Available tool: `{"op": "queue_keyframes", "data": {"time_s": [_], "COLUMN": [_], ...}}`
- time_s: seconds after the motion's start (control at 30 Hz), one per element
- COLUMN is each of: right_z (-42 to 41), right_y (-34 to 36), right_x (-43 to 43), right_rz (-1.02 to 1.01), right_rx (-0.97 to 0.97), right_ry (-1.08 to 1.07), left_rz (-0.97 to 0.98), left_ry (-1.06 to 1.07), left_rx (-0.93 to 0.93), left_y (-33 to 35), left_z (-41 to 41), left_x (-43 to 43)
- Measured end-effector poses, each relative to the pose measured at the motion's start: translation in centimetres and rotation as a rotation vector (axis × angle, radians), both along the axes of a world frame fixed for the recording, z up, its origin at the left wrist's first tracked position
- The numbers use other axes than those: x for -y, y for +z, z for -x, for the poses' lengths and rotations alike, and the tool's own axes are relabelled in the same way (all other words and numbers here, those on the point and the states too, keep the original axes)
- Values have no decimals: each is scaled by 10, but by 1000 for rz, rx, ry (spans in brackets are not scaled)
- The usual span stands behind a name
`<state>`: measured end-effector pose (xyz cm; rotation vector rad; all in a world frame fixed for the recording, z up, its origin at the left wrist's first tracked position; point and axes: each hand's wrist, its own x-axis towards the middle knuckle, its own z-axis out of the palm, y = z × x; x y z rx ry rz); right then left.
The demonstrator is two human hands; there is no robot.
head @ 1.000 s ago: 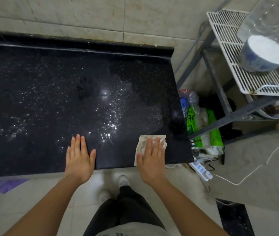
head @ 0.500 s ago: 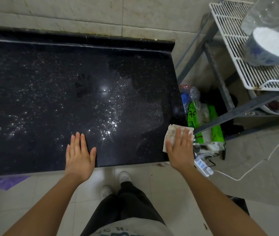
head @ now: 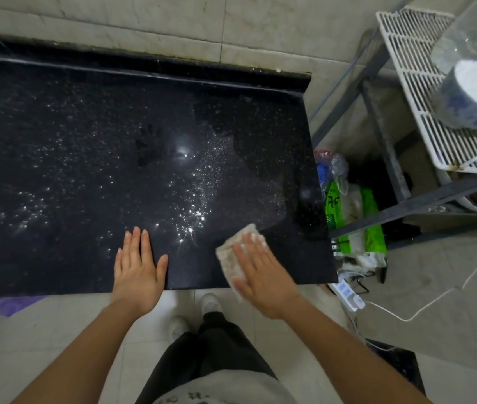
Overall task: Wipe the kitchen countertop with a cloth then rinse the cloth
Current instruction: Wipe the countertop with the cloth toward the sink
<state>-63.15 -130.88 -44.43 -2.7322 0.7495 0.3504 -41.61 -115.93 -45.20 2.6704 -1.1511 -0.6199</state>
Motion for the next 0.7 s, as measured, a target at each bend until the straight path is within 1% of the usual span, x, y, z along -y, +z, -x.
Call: {"op": "queue_keyframes", "data": {"time_s": [0.07, 0.17, 0.27, 0.33, 0.37, 0.4, 0.5, 0.57, 0.63, 0.67, 0.7], "right_z": [25, 37, 11, -12, -20, -25, -18, -1, 14, 19, 22], "right_y": [-4, -6, -5, -3, -4, -7, -14, -11, -8, -9, -12], "right_x": [33, 89, 126, 123, 115, 103, 58, 44, 63, 81, 101], "right_rz": [48, 90, 70, 38, 42, 52, 51, 26, 12, 51, 86], "right_rx": [-31, -118, -117, -107, -100, -86, 16, 30, -16, -19, -36], "right_ry": [-67, -316, -561, -647, -626, -554, -169, 59, 205, 236, 220], "left_rz": [-8, -18, -17, -24, -32, -38, -46, -54, -49, -45, -48], "left_ry": [0, 7, 6, 9, 7, 4, 3, -2, 0, 0, -2], "left_rx": [-3, -10, -5, -15, -22, -26, -32, -35, -38, -38, -35], "left_y": [1, 1, -1, -2, -3, -2, -1, -1, -1, -1, -1], "left_z": [0, -1, -1, -2, -2, -2, -3, -3, -3, -3, -3], "left_x": [0, 1, 0, -1, -1, -1, 0, 0, 0, 0, 0]}}
